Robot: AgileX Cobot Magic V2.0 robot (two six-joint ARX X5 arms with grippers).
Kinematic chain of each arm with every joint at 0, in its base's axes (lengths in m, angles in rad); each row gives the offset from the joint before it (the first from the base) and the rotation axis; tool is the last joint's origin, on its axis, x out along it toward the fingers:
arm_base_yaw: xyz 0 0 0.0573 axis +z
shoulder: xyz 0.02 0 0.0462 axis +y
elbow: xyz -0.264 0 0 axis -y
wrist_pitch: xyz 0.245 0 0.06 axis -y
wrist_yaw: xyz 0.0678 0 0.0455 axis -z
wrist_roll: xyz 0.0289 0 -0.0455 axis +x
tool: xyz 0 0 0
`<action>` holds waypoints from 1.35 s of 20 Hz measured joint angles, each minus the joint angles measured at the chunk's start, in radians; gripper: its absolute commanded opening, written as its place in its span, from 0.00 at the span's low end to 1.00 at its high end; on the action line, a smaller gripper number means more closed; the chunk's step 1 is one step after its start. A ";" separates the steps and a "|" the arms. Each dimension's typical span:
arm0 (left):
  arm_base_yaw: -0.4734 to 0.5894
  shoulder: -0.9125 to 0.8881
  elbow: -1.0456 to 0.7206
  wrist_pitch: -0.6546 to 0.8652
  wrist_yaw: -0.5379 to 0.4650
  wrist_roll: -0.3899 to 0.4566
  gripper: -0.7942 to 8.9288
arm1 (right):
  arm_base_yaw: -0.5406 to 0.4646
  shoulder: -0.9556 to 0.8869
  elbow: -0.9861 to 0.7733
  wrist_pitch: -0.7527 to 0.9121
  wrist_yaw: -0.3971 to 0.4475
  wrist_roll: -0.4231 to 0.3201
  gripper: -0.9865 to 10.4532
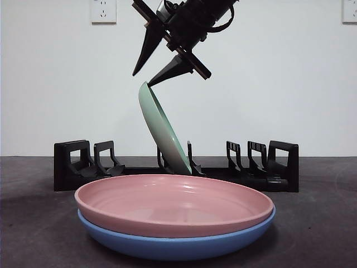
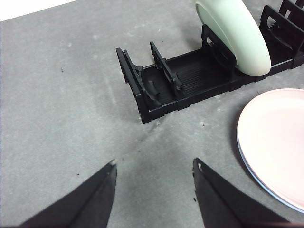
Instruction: Place the plate
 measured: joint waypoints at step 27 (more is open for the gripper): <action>0.000 0.000 0.000 0.013 0.000 0.005 0.34 | 0.042 -0.126 0.116 -0.166 0.033 -0.076 0.10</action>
